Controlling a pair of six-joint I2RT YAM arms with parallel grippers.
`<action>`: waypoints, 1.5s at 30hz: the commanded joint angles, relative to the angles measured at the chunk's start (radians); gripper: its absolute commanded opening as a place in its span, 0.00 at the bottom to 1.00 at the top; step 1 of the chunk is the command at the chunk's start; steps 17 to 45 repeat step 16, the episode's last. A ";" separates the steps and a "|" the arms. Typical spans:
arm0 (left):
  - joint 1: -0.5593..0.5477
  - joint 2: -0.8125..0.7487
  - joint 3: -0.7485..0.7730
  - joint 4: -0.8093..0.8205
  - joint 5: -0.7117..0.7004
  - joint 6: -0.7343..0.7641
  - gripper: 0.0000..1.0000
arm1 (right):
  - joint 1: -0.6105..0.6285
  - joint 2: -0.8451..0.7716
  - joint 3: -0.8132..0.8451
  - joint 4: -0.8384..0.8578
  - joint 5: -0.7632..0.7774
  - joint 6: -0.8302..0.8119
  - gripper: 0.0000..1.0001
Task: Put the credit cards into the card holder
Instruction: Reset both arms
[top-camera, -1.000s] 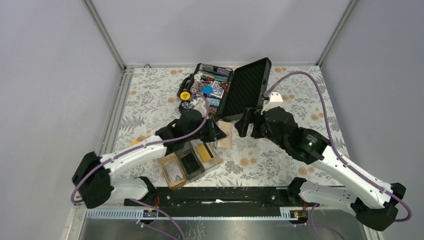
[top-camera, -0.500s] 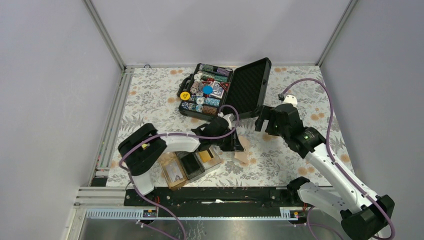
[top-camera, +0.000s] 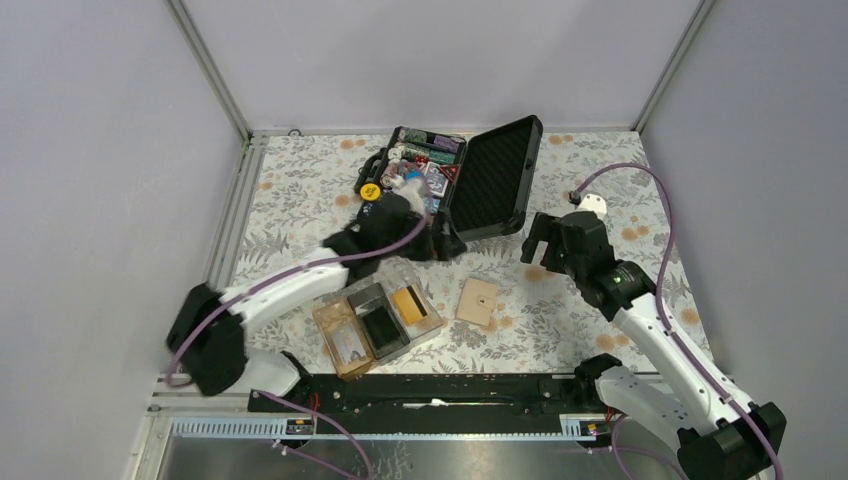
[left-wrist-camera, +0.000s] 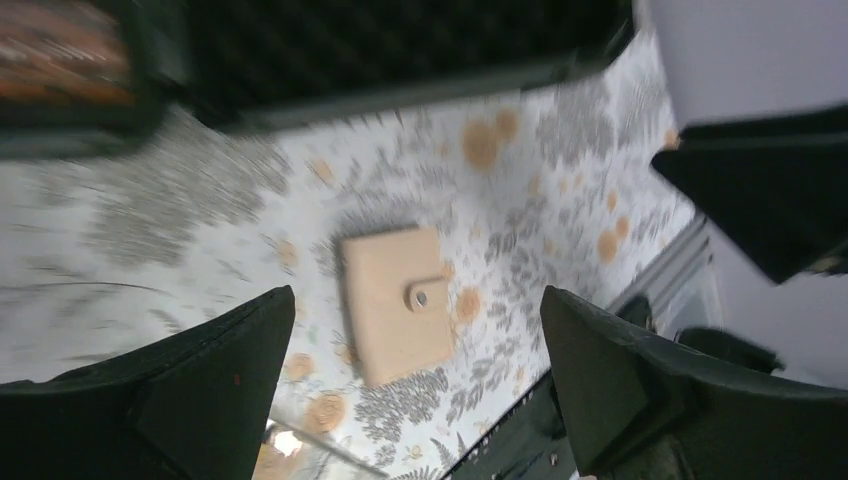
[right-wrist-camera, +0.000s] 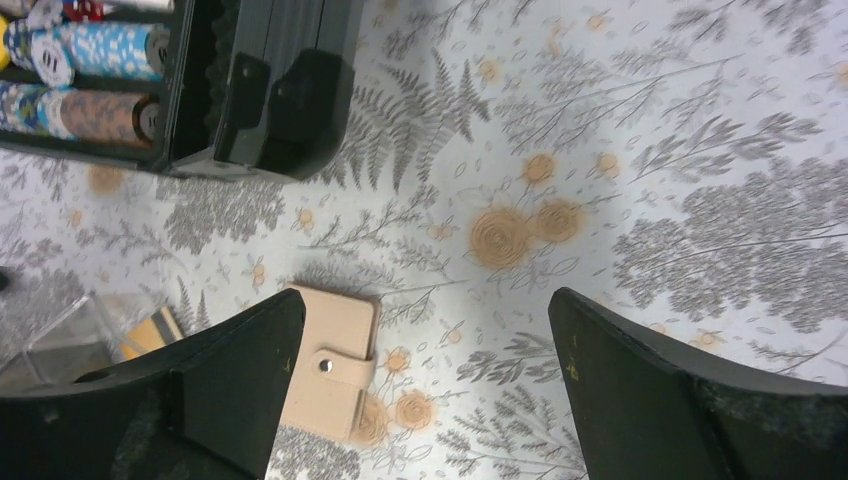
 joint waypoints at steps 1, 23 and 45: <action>0.146 -0.244 0.027 -0.183 -0.142 0.092 0.99 | -0.006 -0.080 -0.003 0.045 0.137 -0.053 1.00; 0.652 -0.667 -0.151 -0.421 -0.244 0.147 0.99 | -0.006 -0.219 -0.033 0.110 0.188 -0.114 1.00; 0.652 -0.667 -0.151 -0.421 -0.244 0.147 0.99 | -0.006 -0.219 -0.033 0.110 0.188 -0.114 1.00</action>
